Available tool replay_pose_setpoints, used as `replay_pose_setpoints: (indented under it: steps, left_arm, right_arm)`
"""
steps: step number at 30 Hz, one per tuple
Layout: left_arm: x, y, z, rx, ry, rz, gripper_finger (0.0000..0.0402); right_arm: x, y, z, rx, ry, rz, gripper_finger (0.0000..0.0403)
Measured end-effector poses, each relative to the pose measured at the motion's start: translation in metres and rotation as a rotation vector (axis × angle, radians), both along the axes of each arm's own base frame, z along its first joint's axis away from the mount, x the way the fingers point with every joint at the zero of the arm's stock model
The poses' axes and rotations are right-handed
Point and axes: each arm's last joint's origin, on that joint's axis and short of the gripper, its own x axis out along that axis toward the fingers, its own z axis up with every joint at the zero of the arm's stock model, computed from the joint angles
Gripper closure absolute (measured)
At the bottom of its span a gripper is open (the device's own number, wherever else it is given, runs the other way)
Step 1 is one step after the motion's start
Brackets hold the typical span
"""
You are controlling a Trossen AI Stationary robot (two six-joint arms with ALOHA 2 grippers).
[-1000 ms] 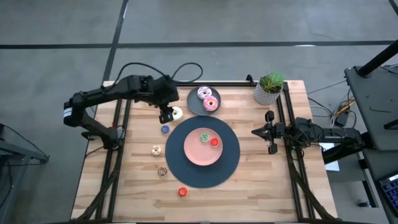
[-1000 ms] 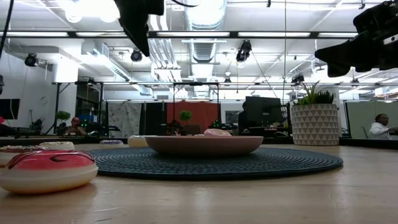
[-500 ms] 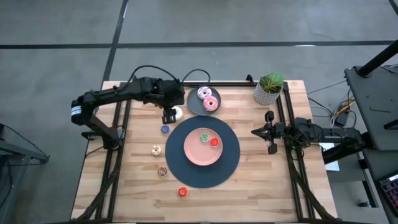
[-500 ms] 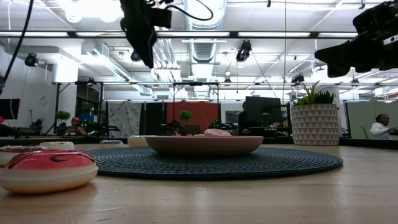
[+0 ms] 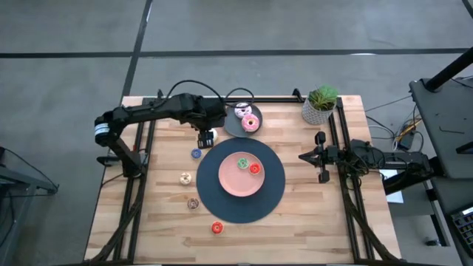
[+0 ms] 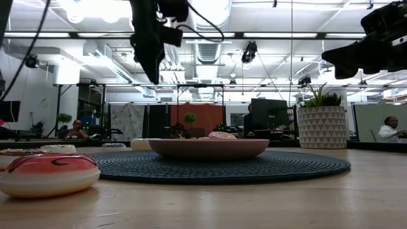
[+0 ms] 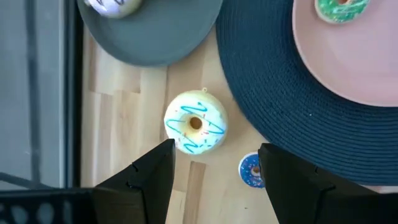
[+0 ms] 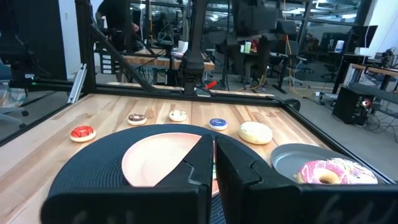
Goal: Pick & Place donuts
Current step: Put the large white donut on the gray plate
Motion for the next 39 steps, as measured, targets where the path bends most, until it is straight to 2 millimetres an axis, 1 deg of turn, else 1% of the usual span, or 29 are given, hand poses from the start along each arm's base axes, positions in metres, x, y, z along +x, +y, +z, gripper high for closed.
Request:
replay_pose_setpoints:
  steps: [5, 10, 14, 17, 20, 26, 29, 34, 39]
  left_arm:
    - [0.005, 0.016, -0.014, -0.024, 0.041, 0.031, 0.0200]
    - [0.006, 0.036, -0.025, -0.112, 0.031, 0.067, 0.0200]
    - [0.005, 0.049, -0.029, -0.115, 0.025, 0.083, 0.0200]
    - [0.004, 0.055, -0.032, -0.120, 0.004, 0.081, 0.0200]
    - [0.004, 0.056, -0.042, -0.153, -0.018, 0.083, 0.0200]
    - [-0.002, 0.052, -0.071, -0.184, 0.033, 0.092, 0.0200]
    - [-0.004, 0.050, -0.084, -0.188, 0.030, 0.108, 0.0200]
    - [-0.006, 0.049, -0.098, -0.191, 0.030, 0.114, 0.0200]
    - [-0.008, 0.047, -0.104, -0.213, 0.031, 0.128, 0.0200]
  right_arm:
    - [0.000, 0.000, 0.000, 0.000, 0.000, 0.000, 0.0394]
    - [0.000, 0.000, 0.000, 0.000, 0.000, 0.000, 0.0394]
    - [0.000, 0.000, 0.000, 0.000, 0.000, 0.000, 0.0394]
    - [0.000, 0.000, 0.000, 0.000, 0.000, 0.000, 0.0394]
    - [0.000, 0.000, 0.000, 0.000, 0.000, 0.000, 0.0394]
    - [0.000, 0.000, 0.000, 0.000, 0.000, 0.000, 0.0394]
    - [0.000, 0.000, 0.000, 0.000, 0.000, 0.000, 0.0394]
    - [0.000, 0.000, 0.000, 0.000, 0.000, 0.000, 0.0394]
    - [0.000, 0.000, 0.000, 0.000, 0.000, 0.000, 0.0394]
